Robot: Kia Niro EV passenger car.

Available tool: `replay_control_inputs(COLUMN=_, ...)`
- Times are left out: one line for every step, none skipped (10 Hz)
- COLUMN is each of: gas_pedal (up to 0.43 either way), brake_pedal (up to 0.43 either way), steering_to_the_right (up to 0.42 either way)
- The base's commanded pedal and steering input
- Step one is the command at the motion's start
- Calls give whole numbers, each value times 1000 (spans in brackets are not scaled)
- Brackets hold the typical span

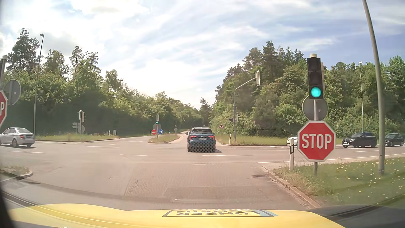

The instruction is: Follow the waypoints while adhering to traffic rules and regulations

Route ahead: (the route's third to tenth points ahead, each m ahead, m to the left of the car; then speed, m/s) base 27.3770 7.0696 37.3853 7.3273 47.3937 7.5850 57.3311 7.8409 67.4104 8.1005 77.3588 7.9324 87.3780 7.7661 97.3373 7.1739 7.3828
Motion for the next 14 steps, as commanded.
replay_control_inputs(gas_pedal=280, brake_pedal=0, steering_to_the_right=-23)
replay_control_inputs(gas_pedal=287, brake_pedal=0, steering_to_the_right=-26)
replay_control_inputs(gas_pedal=287, brake_pedal=0, steering_to_the_right=-33)
replay_control_inputs(gas_pedal=287, brake_pedal=0, steering_to_the_right=-34)
replay_control_inputs(gas_pedal=299, brake_pedal=0, steering_to_the_right=-34)
replay_control_inputs(gas_pedal=299, brake_pedal=0, steering_to_the_right=-34)
replay_control_inputs(gas_pedal=299, brake_pedal=0, steering_to_the_right=-33)
replay_control_inputs(gas_pedal=311, brake_pedal=0, steering_to_the_right=-33)
replay_control_inputs(gas_pedal=311, brake_pedal=0, steering_to_the_right=-32)
replay_control_inputs(gas_pedal=311, brake_pedal=0, steering_to_the_right=-28)
replay_control_inputs(gas_pedal=311, brake_pedal=0, steering_to_the_right=-22)
replay_control_inputs(gas_pedal=311, brake_pedal=0, steering_to_the_right=-19)
replay_control_inputs(gas_pedal=311, brake_pedal=0, steering_to_the_right=-18)
replay_control_inputs(gas_pedal=311, brake_pedal=0, steering_to_the_right=-15)
